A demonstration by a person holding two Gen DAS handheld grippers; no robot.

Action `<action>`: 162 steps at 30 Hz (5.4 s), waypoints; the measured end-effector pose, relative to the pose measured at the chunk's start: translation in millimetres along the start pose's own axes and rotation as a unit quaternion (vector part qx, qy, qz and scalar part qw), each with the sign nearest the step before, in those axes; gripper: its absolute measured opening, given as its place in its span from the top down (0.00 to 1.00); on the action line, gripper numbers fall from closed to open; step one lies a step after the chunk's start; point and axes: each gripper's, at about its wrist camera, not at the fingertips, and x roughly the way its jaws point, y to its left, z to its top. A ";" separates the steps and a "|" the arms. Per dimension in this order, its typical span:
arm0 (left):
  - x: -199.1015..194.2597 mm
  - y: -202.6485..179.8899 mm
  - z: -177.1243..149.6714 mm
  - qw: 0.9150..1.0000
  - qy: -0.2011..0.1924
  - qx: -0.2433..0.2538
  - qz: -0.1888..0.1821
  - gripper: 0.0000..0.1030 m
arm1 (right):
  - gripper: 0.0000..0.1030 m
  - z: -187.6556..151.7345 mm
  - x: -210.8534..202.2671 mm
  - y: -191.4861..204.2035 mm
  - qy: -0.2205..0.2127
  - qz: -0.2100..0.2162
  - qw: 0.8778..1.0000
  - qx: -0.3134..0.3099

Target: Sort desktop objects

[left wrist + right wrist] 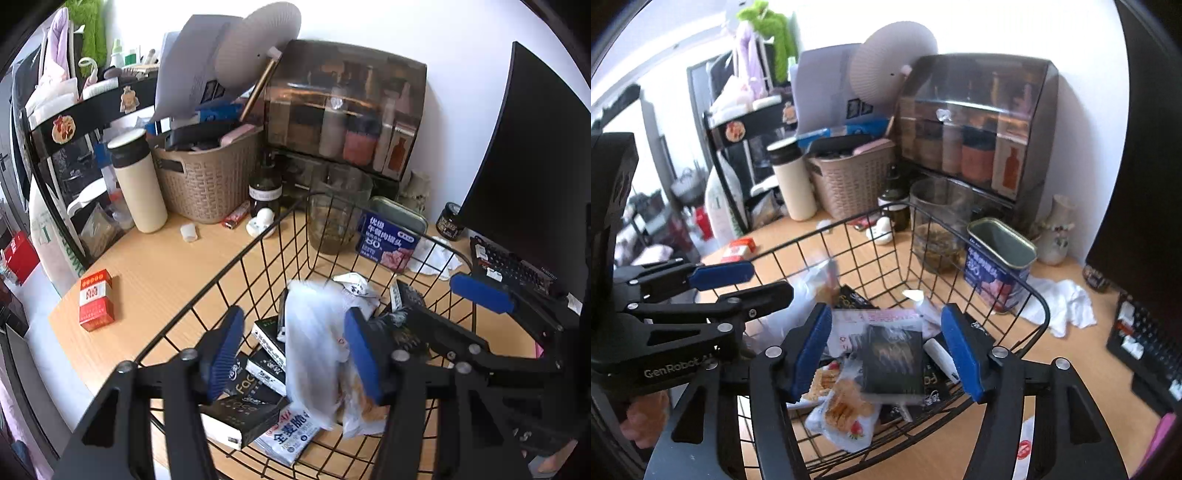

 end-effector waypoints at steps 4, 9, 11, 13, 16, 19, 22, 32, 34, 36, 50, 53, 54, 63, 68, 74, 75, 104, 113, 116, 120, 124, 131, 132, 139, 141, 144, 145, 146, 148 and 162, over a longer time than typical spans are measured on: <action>1.5 0.0 -0.6 1.000 0.004 -0.002 -0.002 0.36 | 0.41 0.8 -2.4 -2.7 -0.002 -0.002 1.000 0.004; 6.8 0.4 -2.5 1.000 0.013 -0.006 -0.003 0.36 | 0.41 0.5 -4.5 0.7 -0.006 -0.008 1.000 -0.006; 5.6 0.4 -2.2 1.000 0.011 -0.005 -0.003 0.36 | 0.41 0.6 -4.6 0.6 -0.006 -0.004 1.000 -0.003; 4.1 -0.4 -2.0 1.000 0.008 -0.003 -0.002 0.36 | 0.41 1.0 -4.7 0.5 -0.005 0.002 1.000 0.000; 2.3 -0.4 -3.1 1.000 0.006 -0.008 -0.004 0.36 | 0.41 1.5 -6.4 1.7 -0.007 -0.002 1.000 -0.003; -3.4 -2.1 -3.7 1.000 0.001 -0.013 -0.011 0.36 | 0.41 3.4 -11.7 1.8 -0.012 -0.005 1.000 -0.009; -14.1 -12.5 -2.8 1.000 -0.011 -0.005 -0.024 0.36 | 0.41 8.3 -23.1 -2.0 -0.022 -0.014 1.000 -0.013; -19.4 -109.8 -17.5 0.990 0.005 0.088 -0.108 0.36 | 0.41 -7.9 -86.5 -68.8 -0.034 -0.101 0.994 -0.003; -13.4 -135.7 -25.2 0.985 0.018 0.107 -0.132 0.36 | 0.41 -19.4 -93.7 -89.8 -0.025 -0.120 0.992 0.016; -2.5 -167.4 -36.7 0.978 0.031 0.146 -0.144 0.37 | 0.41 -33.3 -101.6 -108.3 -0.019 -0.135 0.990 0.033; 112.8 -237.0 -85.4 0.951 0.131 0.252 -0.122 0.36 | 0.41 -152.6 -87.3 -206.4 0.057 -0.151 0.978 0.130; 124.1 -237.8 -85.3 0.948 0.143 0.253 -0.128 0.30 | 0.41 -158.6 -86.8 -212.9 0.044 -0.143 0.979 0.136; 125.6 -238.1 -84.9 0.949 0.141 0.251 -0.132 0.27 | 0.41 -159.6 -86.6 -212.9 0.040 -0.141 0.980 0.138; 131.4 -236.0 -82.8 0.950 0.132 0.247 -0.139 0.18 | 0.41 -164.0 -78.7 -209.9 0.042 -0.129 0.980 0.145; 129.8 -235.0 -83.2 0.949 0.130 0.250 -0.142 0.21 | 0.41 -167.8 -74.2 -212.2 0.050 -0.128 0.979 0.153; 120.2 -242.0 -87.6 0.942 0.126 0.268 -0.154 0.49 | 0.41 -168.1 -74.1 -209.4 0.048 -0.127 0.979 0.152; 119.9 -242.4 -88.1 0.943 0.126 0.267 -0.154 0.50 | 0.41 -168.6 -74.0 -209.3 0.048 -0.127 0.979 0.152; -12.0 -180.9 -9.3 0.969 -0.022 0.199 -0.143 0.84 | 0.41 -76.8 -110.7 -135.2 -0.013 -0.112 0.993 0.046; -22.8 -74.9 3.3 0.992 -0.061 0.109 -0.028 0.84 | 0.41 -5.7 -80.9 -29.2 -0.028 -0.055 0.997 -0.045; -11.2 -46.9 4.4 0.995 -0.049 0.081 -0.014 0.84 | 0.41 4.8 -67.9 0.8 -0.032 -0.058 0.996 -0.066; -3.6 -26.2 2.6 0.997 -0.037 0.061 -0.004 0.84 | 0.41 4.1 -60.4 13.5 -0.032 -0.046 0.996 -0.067; 2.3 -17.4 -1.4 0.998 -0.023 0.050 0.000 0.84 | 0.41 -2.3 -54.2 12.6 -0.023 -0.038 0.997 -0.064; 2.9 -13.9 -5.1 0.999 -0.025 0.048 0.008 0.40 | 0.41 -7.0 -45.8 13.6 -0.014 -0.030 0.997 -0.071; 0.6 -11.9 -5.0 0.999 -0.034 0.039 0.002 0.35 | 0.41 -6.9 -44.8 13.7 -0.013 -0.030 0.997 -0.071; -5.0 -13.2 -4.1 0.998 -0.047 0.044 0.008 0.28 | 0.41 -7.7 -43.1 13.1 -0.011 -0.028 0.997 -0.071; -5.3 -13.9 -4.3 0.998 -0.046 0.042 0.005 0.27 | 0.41 -7.8 -42.4 12.5 -0.010 -0.027 0.997 -0.070; -8.2 -14.1 -4.2 0.998 -0.047 0.035 -0.005 0.27 | 0.41 -7.3 -45.2 11.0 -0.011 -0.029 0.997 -0.069; -9.5 -14.1 -4.3 0.998 -0.049 0.032 -0.010 0.27 | 0.41 -6.8 -46.9 9.8 -0.013 -0.030 0.997 -0.067; -11.1 -14.6 -4.8 0.998 -0.051 0.029 -0.016 0.27 | 0.41 -6.3 -49.1 8.7 -0.014 -0.031 0.997 -0.065; -14.8 -16.8 -5.0 0.998 -0.051 0.026 -0.031 0.27 | 0.41 -5.9 -54.7 7.5 -0.016 -0.033 0.997 -0.062; -31.7 -137.9 -50.5 0.979 -0.025 0.155 -0.132 0.19 | 0.37 -86.7 -174.8 -46.8 -0.043 -0.157 0.986 0.045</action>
